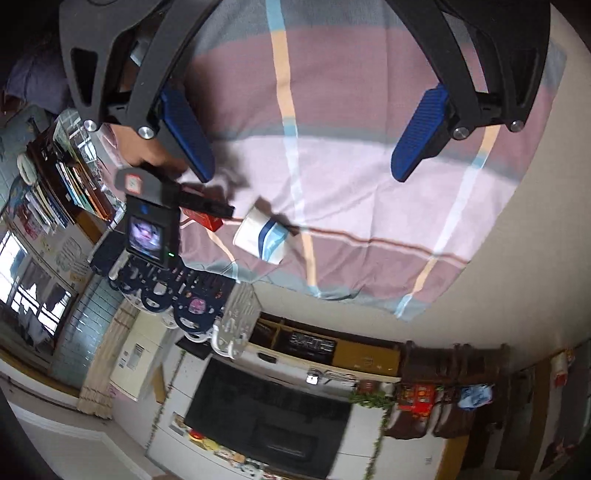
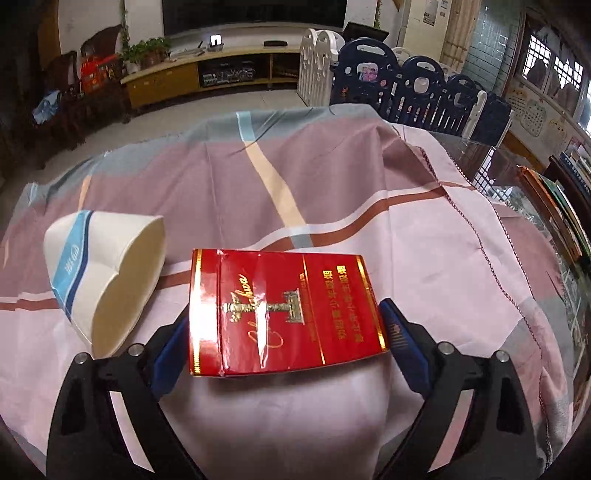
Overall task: Collect trash
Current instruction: 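Grasp the white-and-blue paper cup with the left tool while the right tool grasps the red box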
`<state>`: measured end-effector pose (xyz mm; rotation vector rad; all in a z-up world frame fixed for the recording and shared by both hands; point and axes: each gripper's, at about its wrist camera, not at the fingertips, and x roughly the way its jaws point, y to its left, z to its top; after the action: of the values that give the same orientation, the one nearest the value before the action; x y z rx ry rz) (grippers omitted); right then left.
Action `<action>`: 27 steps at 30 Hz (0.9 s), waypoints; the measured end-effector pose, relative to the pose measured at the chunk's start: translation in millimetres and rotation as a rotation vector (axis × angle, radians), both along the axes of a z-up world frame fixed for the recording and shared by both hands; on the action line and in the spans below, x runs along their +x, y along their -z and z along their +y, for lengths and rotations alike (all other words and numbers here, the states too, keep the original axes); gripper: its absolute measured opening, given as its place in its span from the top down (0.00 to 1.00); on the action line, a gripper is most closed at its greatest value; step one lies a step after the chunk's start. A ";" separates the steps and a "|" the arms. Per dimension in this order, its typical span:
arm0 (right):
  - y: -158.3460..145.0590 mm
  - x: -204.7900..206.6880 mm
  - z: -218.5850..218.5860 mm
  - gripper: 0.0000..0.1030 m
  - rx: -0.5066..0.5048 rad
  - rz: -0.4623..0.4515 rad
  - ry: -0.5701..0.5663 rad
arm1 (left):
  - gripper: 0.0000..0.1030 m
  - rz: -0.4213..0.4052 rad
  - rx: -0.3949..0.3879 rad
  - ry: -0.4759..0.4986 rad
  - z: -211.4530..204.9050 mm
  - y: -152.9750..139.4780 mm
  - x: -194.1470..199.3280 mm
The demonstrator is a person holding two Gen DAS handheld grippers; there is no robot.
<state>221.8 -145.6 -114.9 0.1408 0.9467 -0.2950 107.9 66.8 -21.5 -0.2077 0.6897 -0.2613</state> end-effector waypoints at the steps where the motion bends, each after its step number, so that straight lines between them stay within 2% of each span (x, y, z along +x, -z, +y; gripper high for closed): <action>1: -6.5 -7.6 -5.9 0.11 0.040 -0.031 -0.016 | 0.07 -0.006 0.020 0.042 -7.0 0.4 16.9; 3: -20.7 -22.0 -13.4 0.11 0.087 -0.082 -0.039 | 0.07 -0.022 0.079 0.118 -24.2 3.0 48.2; 5: -43.6 -53.1 -31.2 0.11 0.166 -0.155 -0.063 | 0.07 -0.044 0.146 0.194 -42.6 7.6 74.1; 7: -59.9 -86.4 -45.0 0.11 0.199 -0.200 -0.086 | 0.07 -0.073 0.206 0.297 -64.9 15.4 102.7; 10: -70.7 -150.4 -76.6 0.11 0.244 -0.258 -0.046 | 0.07 -0.030 0.208 0.400 -82.2 34.5 140.1; 12: -71.9 -173.0 -93.7 0.11 0.283 -0.271 -0.016 | 0.07 0.029 0.196 0.470 -93.1 49.3 162.3; 18: -69.1 -168.1 -79.1 0.11 0.269 -0.254 -0.065 | 0.07 0.091 0.227 0.579 -115.6 70.5 189.4; 23: -70.3 -163.6 -62.7 0.11 0.271 -0.251 -0.119 | 0.07 0.102 0.334 0.623 -132.3 84.8 199.7; 27: -69.1 -166.1 -65.5 0.11 0.276 -0.248 -0.114 | 0.07 0.094 0.385 0.635 -135.3 85.9 210.2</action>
<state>55.7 -211.1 -45.9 0.3666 0.7419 -0.0386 318.1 -68.5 -107.5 0.3795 0.8729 -0.7183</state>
